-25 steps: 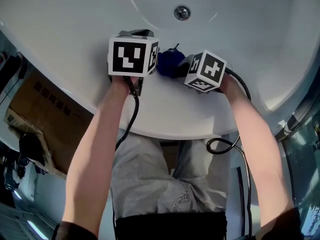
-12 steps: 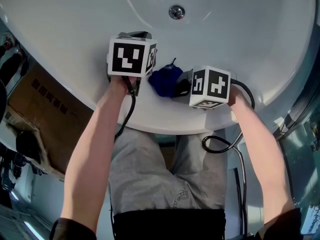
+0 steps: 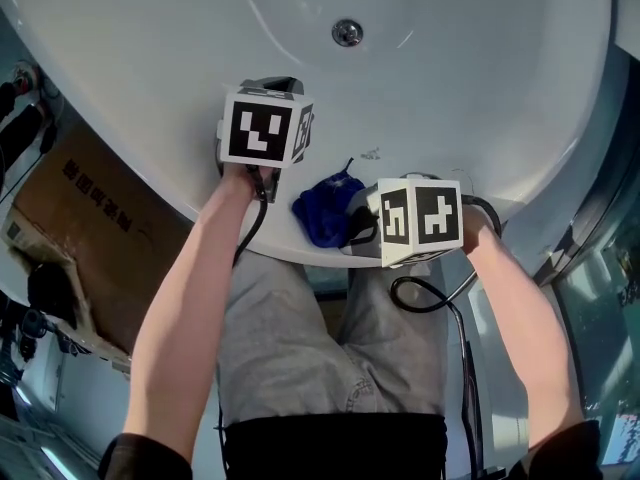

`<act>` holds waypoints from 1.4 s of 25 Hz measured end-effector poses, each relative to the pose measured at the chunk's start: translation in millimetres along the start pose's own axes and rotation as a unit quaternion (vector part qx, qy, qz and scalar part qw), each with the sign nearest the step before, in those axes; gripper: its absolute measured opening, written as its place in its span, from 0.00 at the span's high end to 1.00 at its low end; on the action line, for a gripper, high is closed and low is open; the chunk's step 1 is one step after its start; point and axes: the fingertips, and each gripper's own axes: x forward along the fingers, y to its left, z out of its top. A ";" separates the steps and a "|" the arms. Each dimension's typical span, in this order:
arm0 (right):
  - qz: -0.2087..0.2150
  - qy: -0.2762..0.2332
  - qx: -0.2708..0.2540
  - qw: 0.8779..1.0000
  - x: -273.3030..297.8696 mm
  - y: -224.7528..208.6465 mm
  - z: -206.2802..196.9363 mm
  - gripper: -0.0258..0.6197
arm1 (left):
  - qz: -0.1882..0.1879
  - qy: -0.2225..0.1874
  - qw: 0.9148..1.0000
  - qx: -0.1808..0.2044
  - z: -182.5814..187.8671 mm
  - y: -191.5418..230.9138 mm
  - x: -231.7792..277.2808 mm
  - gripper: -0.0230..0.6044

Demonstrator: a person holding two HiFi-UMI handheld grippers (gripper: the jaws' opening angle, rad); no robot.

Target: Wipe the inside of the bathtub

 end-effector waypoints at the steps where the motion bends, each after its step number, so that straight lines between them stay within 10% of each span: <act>1: 0.008 0.000 -0.002 1.000 1.4 4.9 0.7 0.93 | 0.000 -0.001 1.000 0.000 -1.0 0.1 0.5 0.96; 13: 0.001 -0.036 0.010 0.999 -10.2 -3.2 18.4 0.93 | -0.001 0.008 1.000 -0.013 -8.9 6.3 1.7 0.96; 35: -0.242 -0.013 0.136 0.961 -124.2 -226.8 -32.3 0.93 | -0.019 -0.002 0.998 -0.062 19.7 30.7 16.0 0.96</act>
